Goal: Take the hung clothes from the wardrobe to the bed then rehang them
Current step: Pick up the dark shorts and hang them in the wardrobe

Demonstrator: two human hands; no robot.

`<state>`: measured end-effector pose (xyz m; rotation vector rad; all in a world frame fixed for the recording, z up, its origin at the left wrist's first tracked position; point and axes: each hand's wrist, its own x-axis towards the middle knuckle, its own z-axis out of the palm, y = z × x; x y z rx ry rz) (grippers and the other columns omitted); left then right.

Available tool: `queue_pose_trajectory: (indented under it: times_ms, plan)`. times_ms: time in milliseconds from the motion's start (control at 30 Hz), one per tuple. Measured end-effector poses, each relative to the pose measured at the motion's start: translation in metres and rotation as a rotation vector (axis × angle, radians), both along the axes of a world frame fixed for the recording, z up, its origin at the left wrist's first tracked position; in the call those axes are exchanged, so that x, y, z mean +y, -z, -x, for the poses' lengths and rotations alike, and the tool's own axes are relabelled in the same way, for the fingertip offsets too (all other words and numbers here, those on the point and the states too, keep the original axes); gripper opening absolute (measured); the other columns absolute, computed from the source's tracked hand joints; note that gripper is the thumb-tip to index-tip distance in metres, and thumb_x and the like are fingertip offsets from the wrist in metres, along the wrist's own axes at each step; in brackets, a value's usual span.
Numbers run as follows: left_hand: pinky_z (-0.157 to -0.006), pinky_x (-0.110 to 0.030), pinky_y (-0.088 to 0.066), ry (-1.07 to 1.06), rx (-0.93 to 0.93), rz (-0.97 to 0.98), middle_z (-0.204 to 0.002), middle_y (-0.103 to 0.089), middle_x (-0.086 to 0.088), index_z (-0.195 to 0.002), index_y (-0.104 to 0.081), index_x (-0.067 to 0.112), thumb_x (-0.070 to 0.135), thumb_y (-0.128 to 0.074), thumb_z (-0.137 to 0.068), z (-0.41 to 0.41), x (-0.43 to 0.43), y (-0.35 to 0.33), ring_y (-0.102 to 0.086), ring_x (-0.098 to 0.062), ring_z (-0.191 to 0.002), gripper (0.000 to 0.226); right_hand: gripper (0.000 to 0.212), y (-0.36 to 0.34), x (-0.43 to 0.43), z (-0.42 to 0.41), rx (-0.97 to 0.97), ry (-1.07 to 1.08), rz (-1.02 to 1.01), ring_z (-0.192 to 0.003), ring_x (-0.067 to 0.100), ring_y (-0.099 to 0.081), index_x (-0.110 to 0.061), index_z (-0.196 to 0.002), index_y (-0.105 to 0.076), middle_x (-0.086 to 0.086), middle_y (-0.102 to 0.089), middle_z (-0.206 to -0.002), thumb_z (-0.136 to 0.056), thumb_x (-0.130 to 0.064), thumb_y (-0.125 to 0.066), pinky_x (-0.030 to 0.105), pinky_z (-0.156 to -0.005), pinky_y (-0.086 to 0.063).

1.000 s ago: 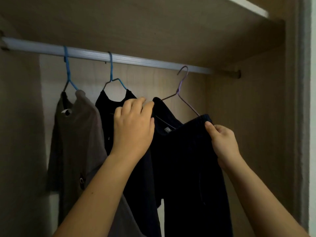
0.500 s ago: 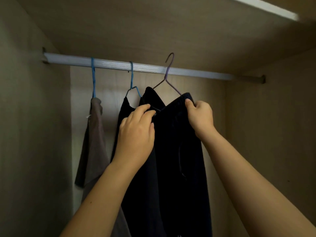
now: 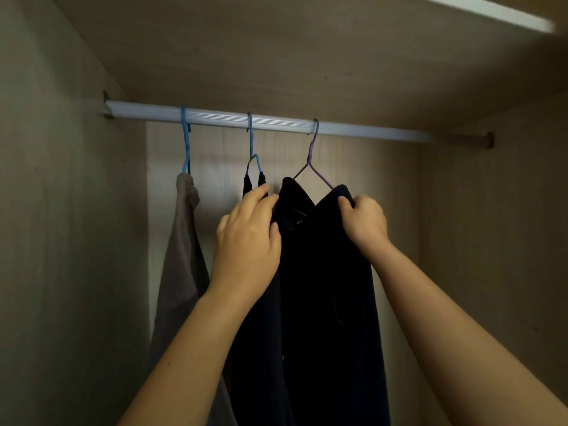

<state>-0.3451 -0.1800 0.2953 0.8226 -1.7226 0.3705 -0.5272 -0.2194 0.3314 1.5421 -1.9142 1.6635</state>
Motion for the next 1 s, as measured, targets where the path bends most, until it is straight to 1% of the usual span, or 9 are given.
queue_pose_trajectory:
  times_ms: [133, 233, 367, 500, 633, 733, 833, 900, 1000]
  plan:
    - [-0.107, -0.040, -0.029, -0.019, -0.005, -0.012, -0.143, -0.041, -0.002, -0.130, -0.047, 0.010, 0.009, -0.050, -0.088, -0.002, 0.004, 0.006, -0.039, -0.019, -0.131, 0.042, 0.030, 0.004, 0.006, 0.001, 0.010, -0.058, 0.015, -0.093, 0.035, -0.055, 0.000, -0.096, -0.052, 0.015, -0.055, -0.092, -0.096, -0.028, -0.039, 0.031, -0.068, -0.033]
    - [-0.106, -0.039, -0.029, -0.025, -0.019, -0.002, -0.142, -0.042, -0.003, -0.129, -0.048, 0.009, 0.009, -0.052, -0.087, -0.007, 0.009, 0.013, -0.040, -0.021, -0.130, 0.042, 0.032, 0.014, 0.020, 0.002, -0.021, -0.093, 0.061, -0.103, 0.034, -0.054, 0.000, -0.112, -0.049, 0.017, -0.058, -0.107, -0.097, -0.027, -0.038, 0.030, -0.074, -0.034]
    - [-0.100, -0.035, -0.029, -0.013, 0.011, 0.052, -0.137, -0.049, -0.006, -0.124, -0.053, 0.011, 0.016, -0.051, -0.086, -0.015, 0.022, 0.040, -0.044, -0.021, -0.124, 0.039, 0.032, 0.044, 0.049, 0.007, -0.002, -0.075, 0.101, -0.111, 0.030, -0.052, -0.005, -0.119, -0.048, 0.015, -0.055, -0.123, -0.094, -0.025, -0.044, 0.028, -0.082, -0.035]
    - [-0.098, -0.035, -0.034, 0.103, 0.022, 0.048, -0.131, -0.053, -0.005, -0.119, -0.057, 0.013, 0.019, -0.046, -0.084, -0.011, 0.045, 0.086, -0.042, -0.015, -0.117, 0.036, 0.035, 0.096, 0.094, 0.010, -0.050, -0.069, 0.034, -0.099, 0.011, -0.048, -0.011, -0.124, -0.045, -0.003, -0.051, -0.110, -0.091, -0.024, -0.051, 0.026, -0.083, -0.036]
    - [-0.090, -0.032, -0.041, 0.253, 0.023, 0.038, -0.118, -0.060, -0.003, -0.109, -0.062, 0.013, 0.014, -0.048, -0.086, -0.006, 0.072, 0.130, -0.050, -0.013, -0.104, 0.027, 0.036, 0.158, 0.142, 0.010, -0.059, 0.018, -0.123, -0.092, 0.010, -0.048, -0.013, -0.122, -0.045, -0.006, -0.051, -0.102, -0.090, -0.023, -0.054, 0.025, -0.077, -0.035]
    - [-0.087, -0.028, -0.040, 0.388, -0.034, -0.074, -0.113, -0.061, -0.001, -0.108, -0.061, 0.014, 0.017, -0.046, -0.087, -0.010, 0.088, 0.167, -0.050, -0.010, -0.101, 0.026, 0.038, 0.211, 0.179, 0.006, -0.064, 0.145, -0.233, -0.092, 0.011, -0.047, -0.012, -0.121, -0.046, -0.006, -0.050, -0.102, -0.087, -0.022, -0.058, 0.024, -0.076, -0.033]
    - [-0.086, -0.026, -0.040, 0.496, -0.102, -0.259, -0.110, -0.061, 0.001, -0.107, -0.060, 0.017, 0.020, -0.045, -0.086, -0.019, 0.097, 0.214, -0.051, -0.010, -0.101, 0.026, 0.039, 0.266, 0.216, -0.003, -0.064, 0.250, -0.375, -0.094, 0.015, -0.051, -0.008, -0.118, -0.049, -0.004, -0.050, -0.102, -0.085, -0.022, -0.062, 0.025, -0.077, -0.035]
    - [-0.085, -0.024, -0.040, 0.560, -0.161, -0.409, -0.109, -0.061, 0.002, -0.107, -0.058, 0.018, 0.022, -0.043, -0.085, -0.031, 0.102, 0.249, -0.050, -0.009, -0.102, 0.027, 0.039, 0.304, 0.243, -0.013, -0.071, 0.309, -0.506, -0.100, 0.024, -0.056, -0.005, -0.116, -0.051, 0.002, -0.054, -0.104, -0.083, -0.020, -0.064, 0.028, -0.078, -0.038]
    - [-0.085, -0.018, -0.041, 0.626, -0.290, -0.628, -0.113, -0.059, 0.004, -0.110, -0.055, 0.019, 0.028, -0.043, -0.086, -0.057, 0.113, 0.295, -0.050, -0.008, -0.104, 0.029, 0.046, 0.356, 0.284, -0.042, -0.155, 0.390, -0.721, -0.108, 0.030, -0.057, -0.003, -0.122, -0.049, 0.016, -0.056, -0.115, -0.083, -0.020, -0.065, 0.035, -0.089, -0.044]
